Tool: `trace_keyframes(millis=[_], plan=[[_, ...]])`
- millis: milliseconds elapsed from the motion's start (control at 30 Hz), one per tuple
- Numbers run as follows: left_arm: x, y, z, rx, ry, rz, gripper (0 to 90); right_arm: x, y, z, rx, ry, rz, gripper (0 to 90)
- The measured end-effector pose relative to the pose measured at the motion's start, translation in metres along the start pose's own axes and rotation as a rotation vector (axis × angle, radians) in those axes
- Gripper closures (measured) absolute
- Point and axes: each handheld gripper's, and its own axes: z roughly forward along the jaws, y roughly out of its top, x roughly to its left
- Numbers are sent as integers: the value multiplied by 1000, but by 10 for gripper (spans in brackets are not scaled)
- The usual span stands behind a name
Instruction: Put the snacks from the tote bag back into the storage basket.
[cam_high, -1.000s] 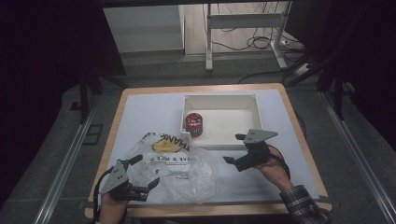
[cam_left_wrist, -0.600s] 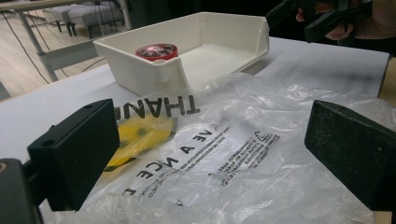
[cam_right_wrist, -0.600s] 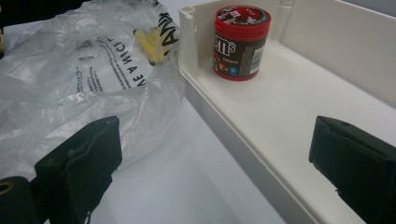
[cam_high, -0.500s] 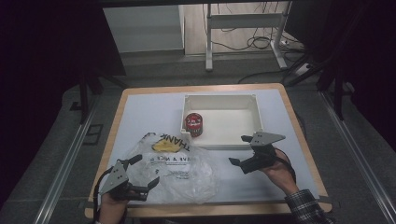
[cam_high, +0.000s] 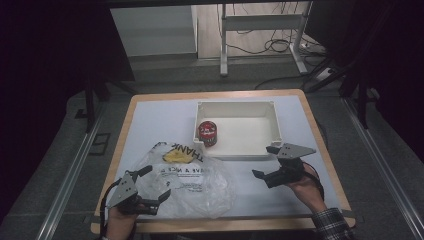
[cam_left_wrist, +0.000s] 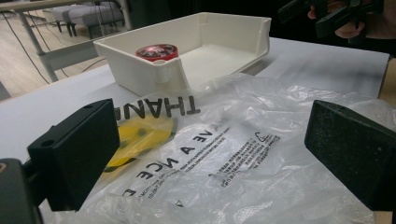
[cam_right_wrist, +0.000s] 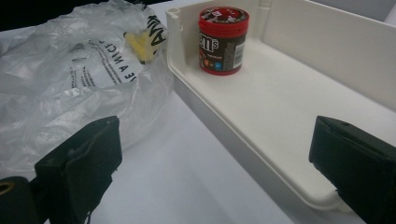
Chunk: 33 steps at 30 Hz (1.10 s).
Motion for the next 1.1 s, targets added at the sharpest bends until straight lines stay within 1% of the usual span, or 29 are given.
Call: trace_keyframes(millis=[633, 933, 1000, 1100], plan=[[0, 0, 1, 0, -1, 0, 30, -3, -16, -27, -5, -64, 15, 29], [0, 0, 1, 2, -1, 0, 30, -5, -27, -41, 18, -92, 56, 29], [0, 0, 2, 3, -1, 1, 30, -6, -31, -43, 17, -94, 72, 29], [0, 0, 2, 3, -1, 0, 30, -6, -35, -46, 27, -98, 78, 29]])
